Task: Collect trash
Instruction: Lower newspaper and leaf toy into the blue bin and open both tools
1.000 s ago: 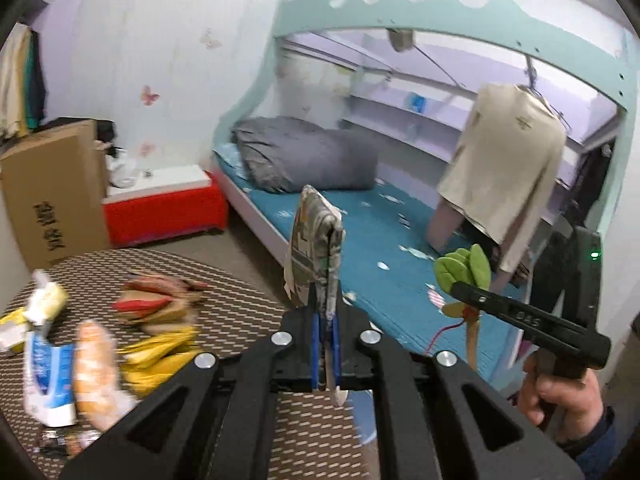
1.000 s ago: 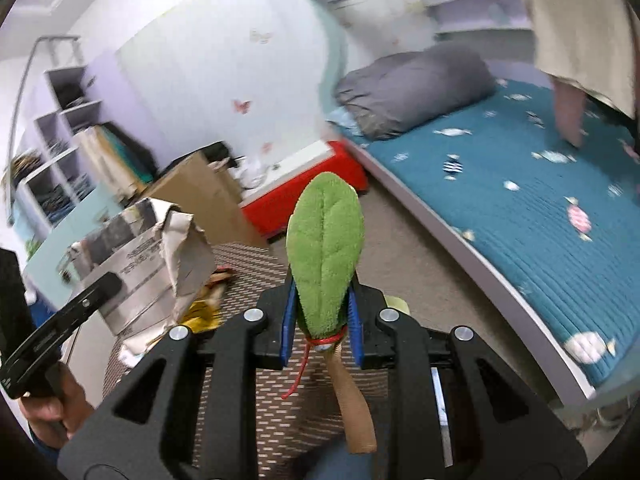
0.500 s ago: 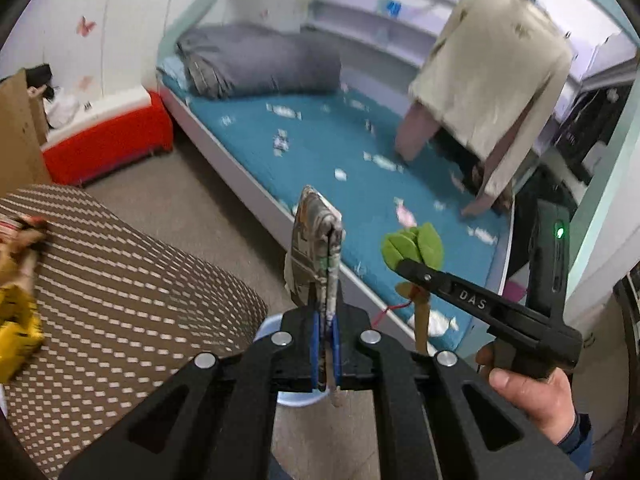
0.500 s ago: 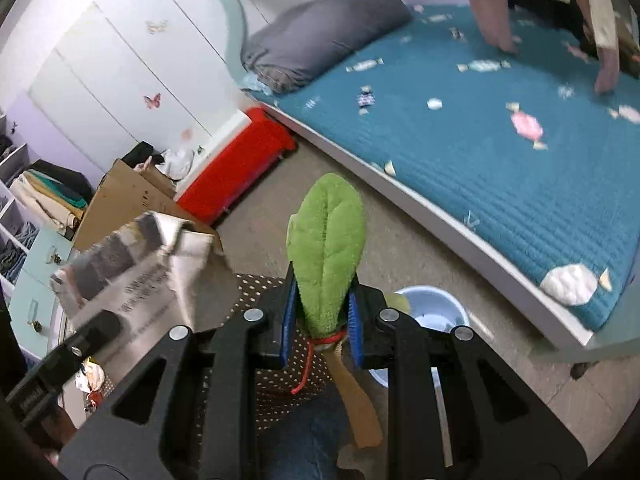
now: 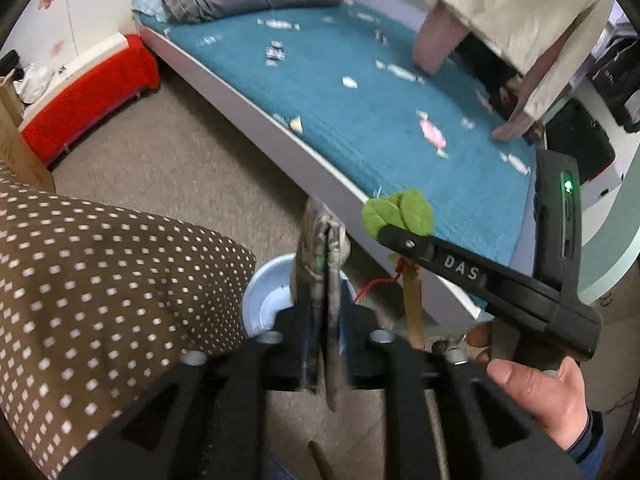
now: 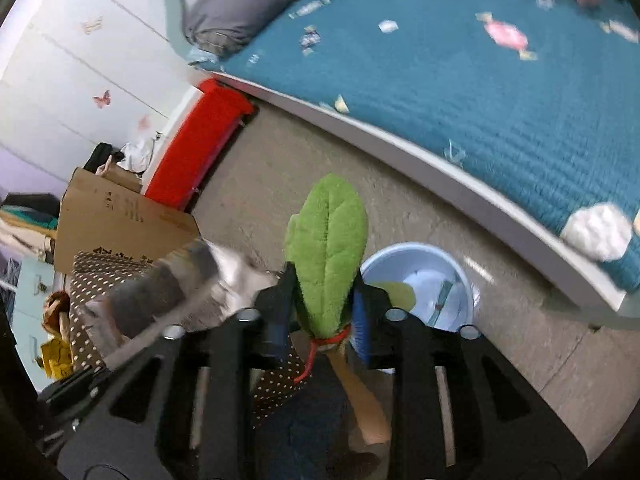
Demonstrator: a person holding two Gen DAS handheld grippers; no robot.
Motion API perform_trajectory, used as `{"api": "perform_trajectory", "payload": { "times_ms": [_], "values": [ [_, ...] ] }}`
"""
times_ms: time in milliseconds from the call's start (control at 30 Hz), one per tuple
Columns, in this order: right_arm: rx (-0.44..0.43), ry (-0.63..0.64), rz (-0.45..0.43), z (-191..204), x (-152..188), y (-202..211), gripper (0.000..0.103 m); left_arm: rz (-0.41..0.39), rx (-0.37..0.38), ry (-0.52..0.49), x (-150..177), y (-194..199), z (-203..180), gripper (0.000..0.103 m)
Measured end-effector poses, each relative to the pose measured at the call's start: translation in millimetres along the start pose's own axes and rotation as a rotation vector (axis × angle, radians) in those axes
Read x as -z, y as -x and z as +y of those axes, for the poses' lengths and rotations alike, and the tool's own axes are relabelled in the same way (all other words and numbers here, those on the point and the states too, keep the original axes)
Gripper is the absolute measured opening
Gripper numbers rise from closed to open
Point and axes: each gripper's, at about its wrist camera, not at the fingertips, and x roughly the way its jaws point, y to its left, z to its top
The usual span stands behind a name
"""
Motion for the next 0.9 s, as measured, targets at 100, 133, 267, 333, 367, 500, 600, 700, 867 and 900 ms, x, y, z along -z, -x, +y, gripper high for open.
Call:
{"api": "perform_trajectory", "payload": {
  "times_ms": [100, 133, 267, 333, 367, 500, 600, 700, 867, 900],
  "values": [
    [-0.022, -0.034, 0.019, -9, 4, -7, 0.069, -0.016, -0.048, 0.002, -3, -2, 0, 0.086],
    [-0.016, -0.043, 0.019, -10, 7, -8, 0.073, -0.027, -0.059, -0.002, -5, -1, 1, 0.086],
    [-0.016, -0.074, 0.007, -15, 14, -2, 0.097, -0.040, -0.076, 0.007, -2, 8, 6, 0.086],
    [0.013, -0.071, -0.011, -13, 18, 6, 0.097, -0.067, -0.076, 0.007, 0, 17, 5, 0.087],
    [0.024, -0.069, -0.021, -11, 19, 10, 0.097, -0.076, -0.080, 0.003, 2, 22, 5, 0.088],
    [0.061, -0.026, -0.084, 3, 27, 38, 0.097, -0.131, -0.077, -0.022, 11, 47, 0, 0.088],
    [0.063, 0.003, -0.126, 18, 33, 63, 0.097, -0.164, -0.067, -0.025, 17, 66, -5, 0.088],
    [0.060, 0.042, -0.172, 38, 38, 86, 0.097, -0.212, -0.067, -0.034, 24, 90, -9, 0.089],
    [0.041, 0.102, -0.226, 73, 48, 121, 0.097, -0.304, -0.079, -0.049, 39, 134, -9, 0.090],
    [0.033, 0.115, -0.236, 81, 51, 127, 0.097, -0.324, -0.085, -0.050, 42, 143, -8, 0.090]
  ]
}}
